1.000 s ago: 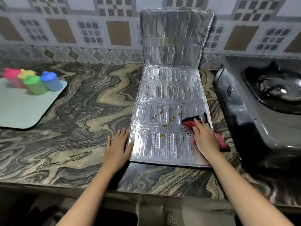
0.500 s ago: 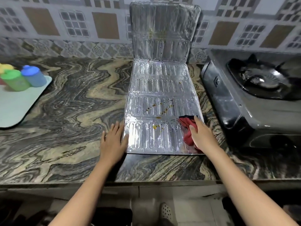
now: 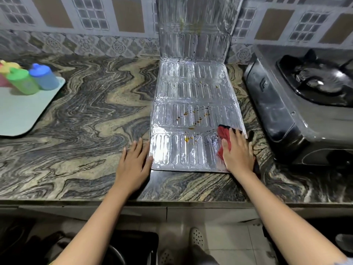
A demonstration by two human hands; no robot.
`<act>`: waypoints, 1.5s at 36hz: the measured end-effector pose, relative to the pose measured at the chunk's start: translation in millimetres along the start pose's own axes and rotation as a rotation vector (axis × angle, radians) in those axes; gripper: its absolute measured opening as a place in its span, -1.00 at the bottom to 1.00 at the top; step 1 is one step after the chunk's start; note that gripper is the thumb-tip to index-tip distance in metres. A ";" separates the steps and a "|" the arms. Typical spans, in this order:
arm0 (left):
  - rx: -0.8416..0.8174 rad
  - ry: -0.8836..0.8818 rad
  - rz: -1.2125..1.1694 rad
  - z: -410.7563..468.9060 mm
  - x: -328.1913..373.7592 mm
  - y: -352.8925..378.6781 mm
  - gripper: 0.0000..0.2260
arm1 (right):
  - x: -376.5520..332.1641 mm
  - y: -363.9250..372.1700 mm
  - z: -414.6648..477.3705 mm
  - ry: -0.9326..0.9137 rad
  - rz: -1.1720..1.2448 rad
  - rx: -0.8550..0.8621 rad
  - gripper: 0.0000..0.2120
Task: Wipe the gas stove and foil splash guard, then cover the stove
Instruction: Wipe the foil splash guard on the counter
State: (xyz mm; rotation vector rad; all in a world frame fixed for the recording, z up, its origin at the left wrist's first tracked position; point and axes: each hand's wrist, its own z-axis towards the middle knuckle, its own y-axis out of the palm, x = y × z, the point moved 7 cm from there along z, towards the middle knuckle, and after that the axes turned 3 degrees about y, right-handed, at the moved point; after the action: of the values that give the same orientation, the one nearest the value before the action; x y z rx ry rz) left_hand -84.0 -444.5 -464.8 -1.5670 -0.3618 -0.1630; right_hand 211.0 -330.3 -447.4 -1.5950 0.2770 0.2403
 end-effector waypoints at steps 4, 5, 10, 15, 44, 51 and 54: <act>-0.017 -0.006 0.018 1.6 -0.4 1.9 -0.43 | -14.2 11.2 -1.3 0.032 0.001 0.004 -0.48; -0.016 -0.004 0.017 1.6 -0.7 2.2 -0.44 | -18.2 13.6 -2.1 0.033 -0.002 0.000 -0.48; -0.021 -0.001 -0.006 1.2 -0.3 2.9 -0.46 | -41.3 23.8 -8.7 -0.013 -0.010 -0.042 -0.48; -0.058 0.016 -0.006 3.2 -4.6 3.9 -0.46 | -67.9 32.3 -15.3 -0.100 -0.026 -0.081 -0.48; -0.028 0.006 0.077 0.8 -0.2 2.6 -0.36 | -188.2 68.5 -25.1 -0.496 0.069 -0.213 -0.55; -0.020 -0.004 0.077 0.6 0.4 4.1 -0.37 | -151.3 53.0 -7.1 -0.394 0.052 -0.164 -0.54; -0.015 -0.009 0.043 -0.2 1.9 0.7 -0.45 | -121.8 41.1 -1.2 -0.343 0.037 -0.132 -0.54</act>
State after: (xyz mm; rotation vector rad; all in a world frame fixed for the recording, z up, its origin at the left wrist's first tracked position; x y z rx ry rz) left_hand -82.0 -444.4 -464.9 -1.5893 -0.3344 -0.1249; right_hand 82.4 -329.3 -447.0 -1.6477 0.0254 0.5630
